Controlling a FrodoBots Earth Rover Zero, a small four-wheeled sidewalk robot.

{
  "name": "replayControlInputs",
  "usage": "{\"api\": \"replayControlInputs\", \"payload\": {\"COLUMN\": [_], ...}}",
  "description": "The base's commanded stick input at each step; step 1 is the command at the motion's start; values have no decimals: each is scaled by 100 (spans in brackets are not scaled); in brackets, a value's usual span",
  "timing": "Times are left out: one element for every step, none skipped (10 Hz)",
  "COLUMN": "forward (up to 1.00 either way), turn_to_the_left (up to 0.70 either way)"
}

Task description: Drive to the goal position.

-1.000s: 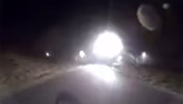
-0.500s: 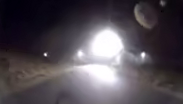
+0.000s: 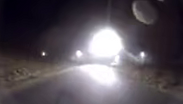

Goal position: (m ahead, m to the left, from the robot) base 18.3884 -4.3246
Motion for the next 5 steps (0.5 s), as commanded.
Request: {"api": "replayControlInputs", "payload": {"forward": [100,100,100,100,100], "turn_to_the_left": [-4,-4,-4,-4,-4]}}
